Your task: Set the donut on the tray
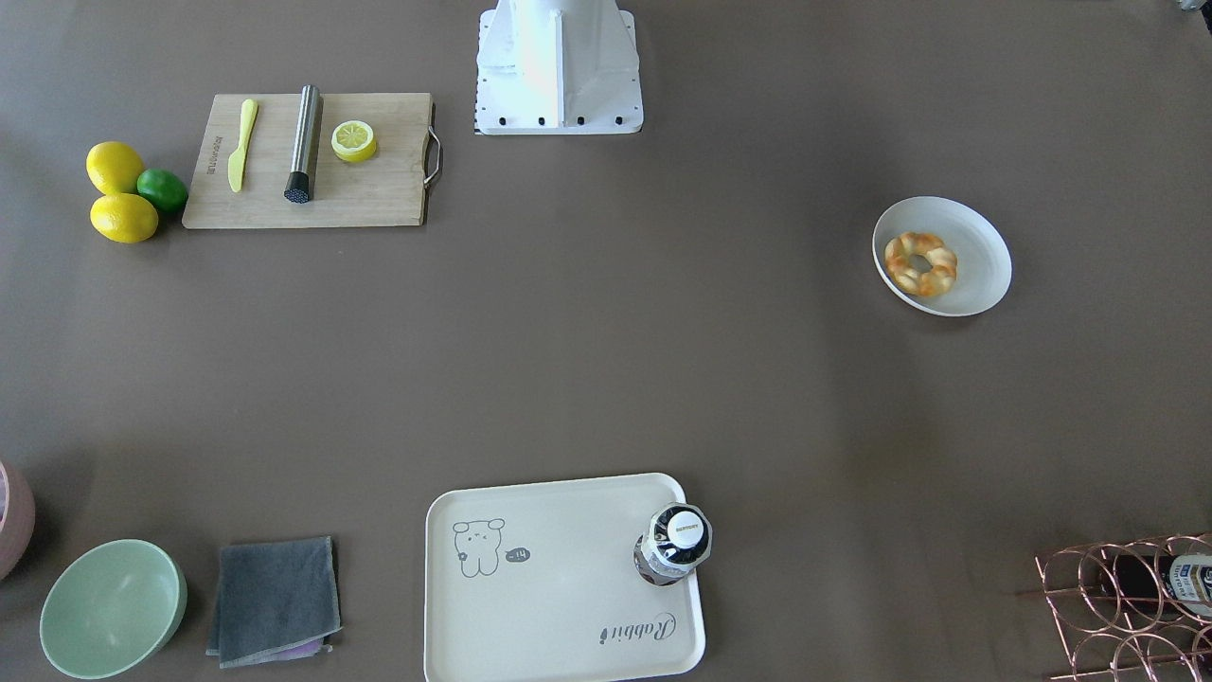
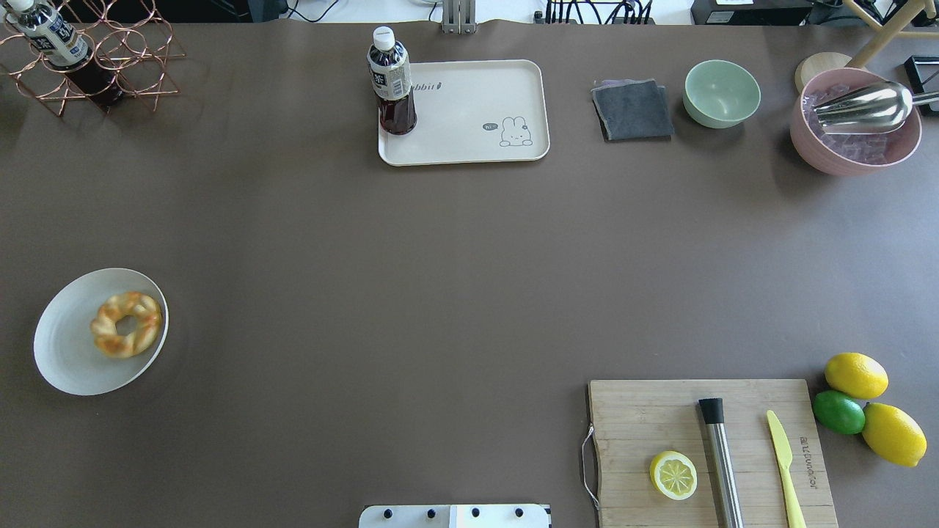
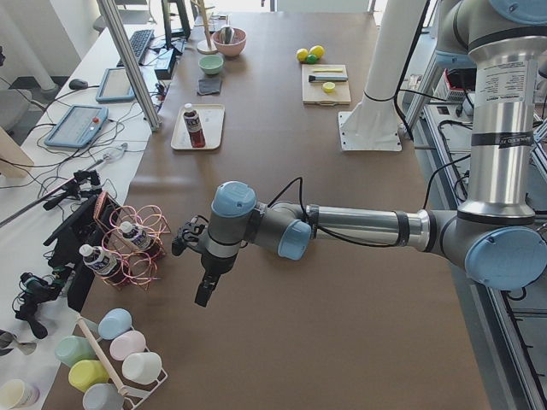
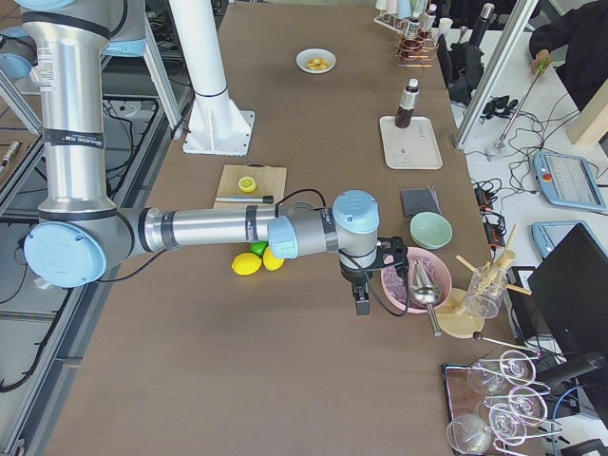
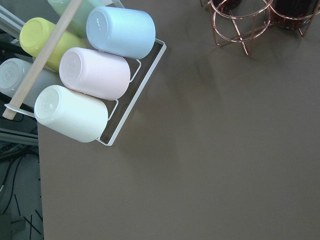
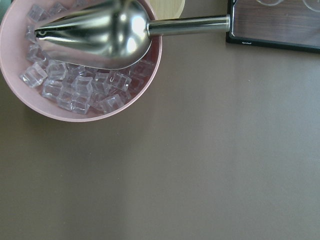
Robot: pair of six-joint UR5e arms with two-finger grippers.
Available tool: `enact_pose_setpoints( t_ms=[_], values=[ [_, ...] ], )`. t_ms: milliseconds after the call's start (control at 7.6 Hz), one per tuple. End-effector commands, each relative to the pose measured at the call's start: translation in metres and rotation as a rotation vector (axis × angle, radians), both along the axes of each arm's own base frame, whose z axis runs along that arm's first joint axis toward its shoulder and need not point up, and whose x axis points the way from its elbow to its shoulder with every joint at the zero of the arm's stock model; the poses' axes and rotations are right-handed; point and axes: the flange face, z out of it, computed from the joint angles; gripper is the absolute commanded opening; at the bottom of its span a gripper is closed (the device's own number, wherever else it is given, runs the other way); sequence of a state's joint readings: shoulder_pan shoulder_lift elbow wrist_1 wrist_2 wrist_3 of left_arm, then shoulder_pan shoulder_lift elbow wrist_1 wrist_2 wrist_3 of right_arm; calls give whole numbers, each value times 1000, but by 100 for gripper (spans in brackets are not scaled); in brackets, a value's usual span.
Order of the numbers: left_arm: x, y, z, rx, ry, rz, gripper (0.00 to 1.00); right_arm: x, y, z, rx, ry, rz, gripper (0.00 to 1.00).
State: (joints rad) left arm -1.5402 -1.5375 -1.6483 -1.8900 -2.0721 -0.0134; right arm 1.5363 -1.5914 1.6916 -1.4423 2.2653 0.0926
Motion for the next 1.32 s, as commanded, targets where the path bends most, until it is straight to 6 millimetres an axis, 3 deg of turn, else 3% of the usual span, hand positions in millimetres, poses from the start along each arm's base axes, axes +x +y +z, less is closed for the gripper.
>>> enact_pose_setpoints(
  t_ms=[0,526,921,1184],
  values=[
    [1,-2,1,-1,0,3,98,0,4,1,-9,-6,6,100],
    [6,-2,22,-33,3,-1,98,-1,3,-3,3,-10,0,100],
    [8,-1,27,-5,21,0,98,-1,10,6,-20,-12,3,100],
    [21,9,24,-33,184,57,98,-2,14,9,-31,-34,0,100]
  ],
)
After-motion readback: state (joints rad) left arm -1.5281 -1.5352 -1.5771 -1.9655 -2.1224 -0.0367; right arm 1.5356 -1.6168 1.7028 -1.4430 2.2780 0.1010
